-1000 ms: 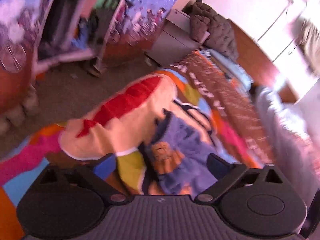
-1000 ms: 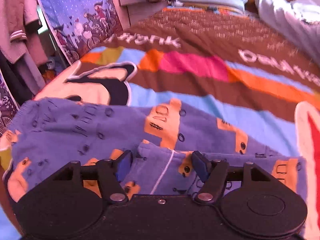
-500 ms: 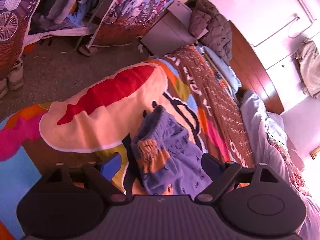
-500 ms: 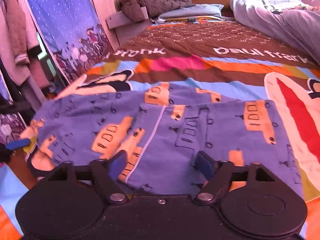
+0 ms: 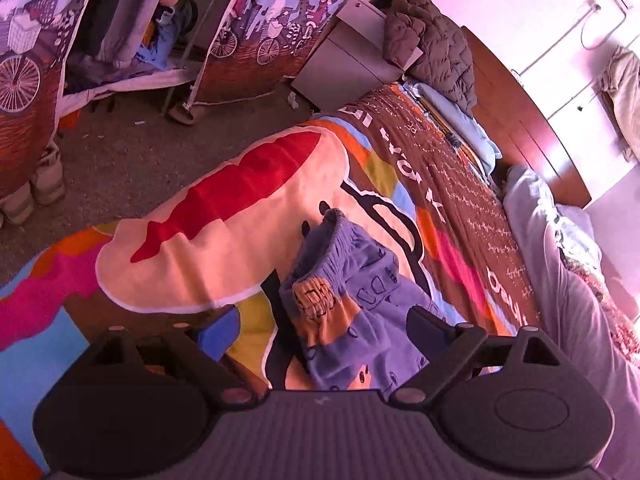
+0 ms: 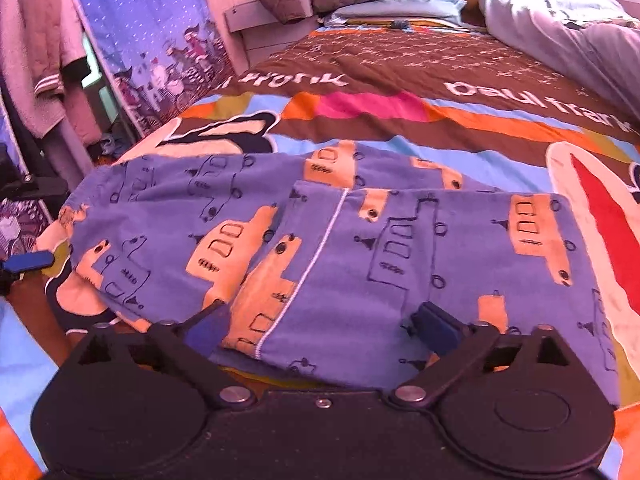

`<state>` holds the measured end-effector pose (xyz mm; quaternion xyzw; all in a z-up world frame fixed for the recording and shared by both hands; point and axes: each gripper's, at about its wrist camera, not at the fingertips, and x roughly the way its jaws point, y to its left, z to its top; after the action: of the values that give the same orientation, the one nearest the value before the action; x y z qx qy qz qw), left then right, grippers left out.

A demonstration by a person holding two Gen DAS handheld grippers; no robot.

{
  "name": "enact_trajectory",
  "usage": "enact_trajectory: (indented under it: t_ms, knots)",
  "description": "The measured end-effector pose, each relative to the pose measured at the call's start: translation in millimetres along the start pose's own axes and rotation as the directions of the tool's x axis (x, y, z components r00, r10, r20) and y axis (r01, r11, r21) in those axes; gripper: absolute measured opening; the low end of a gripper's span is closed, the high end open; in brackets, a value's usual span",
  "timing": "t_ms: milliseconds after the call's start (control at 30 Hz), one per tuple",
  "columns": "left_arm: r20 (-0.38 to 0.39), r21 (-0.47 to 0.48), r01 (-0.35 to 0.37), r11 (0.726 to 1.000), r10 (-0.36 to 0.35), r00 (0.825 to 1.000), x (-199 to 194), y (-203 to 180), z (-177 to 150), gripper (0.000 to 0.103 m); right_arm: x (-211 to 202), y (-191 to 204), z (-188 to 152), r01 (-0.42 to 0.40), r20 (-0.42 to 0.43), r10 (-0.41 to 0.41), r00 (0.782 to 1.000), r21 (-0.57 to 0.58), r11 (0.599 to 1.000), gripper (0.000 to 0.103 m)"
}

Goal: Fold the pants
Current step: 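Grasp the elastic waistband of the pants with the left gripper, then lift the waistband with the left gripper and fold it over the pants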

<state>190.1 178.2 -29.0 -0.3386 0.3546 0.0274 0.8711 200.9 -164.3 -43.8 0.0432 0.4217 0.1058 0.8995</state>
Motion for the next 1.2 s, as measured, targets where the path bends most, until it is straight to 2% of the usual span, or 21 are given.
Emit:
enact_trajectory:
  t_ms: [133, 233, 333, 567, 667, 767, 933, 1000, 1100, 1200]
  knots:
    - [0.015, 0.006, 0.001, 1.0, -0.001, 1.0, -1, -2, -1, 0.094, 1, 7, -1, 0.032, -0.003, -0.032, 0.999, -0.042, 0.999, 0.102]
    - [0.038, 0.025, 0.013, 1.0, -0.014, 0.999, -3, -7, -5, 0.101, 0, 6, -1, 0.03, 0.001, -0.03, 1.0, -0.036, 0.999, 0.102]
    - [0.036, 0.062, -0.018, 0.998, 0.016, 0.999, 3, -13, -9, 0.102, 0, 6, -1, 0.029, 0.001, -0.029, 1.0, -0.035, 0.999, 0.102]
    - [0.043, -0.088, 0.058, 0.994, -0.055, 0.998, 11, 7, -6, 0.099, 0, 6, -1, 0.033, 0.001, -0.033, 0.999, -0.039, 0.999, 0.102]
    - [0.056, -0.111, 0.102, 0.989, -0.097, 0.994, 11, 10, -6, 0.089, -1, 5, -1, 0.036, 0.002, -0.036, 0.999, -0.041, 0.998, 0.102]
    - [0.055, -0.118, 0.146, 0.982, -0.141, 0.989, 15, 8, -8, 0.088, 0, 5, -1, 0.035, 0.001, -0.035, 0.999, -0.04, 0.999, 0.102]
    - [0.098, 0.026, 0.068, 0.997, -0.07, 0.993, 13, -16, -16, 0.088, 0, 6, -1, 0.036, 0.002, -0.036, 0.999, -0.041, 0.999, 0.102]
    - [0.091, 0.048, 0.053, 0.997, -0.057, 0.994, 14, -20, -17, 0.088, 0, 6, -1, 0.036, 0.002, -0.036, 0.999, -0.041, 0.998, 0.102]
    - [0.026, -0.005, 0.021, 1.0, -0.021, 0.999, 22, -15, -15, 0.089, 0, 6, -1, 0.036, 0.002, -0.036, 0.999, -0.041, 0.999, 0.102]
    - [0.012, -0.085, 0.053, 0.995, -0.053, 0.999, 26, -2, -11, 0.09, 0, 6, -1, 0.036, 0.002, -0.036, 0.999, -0.04, 0.999, 0.102]
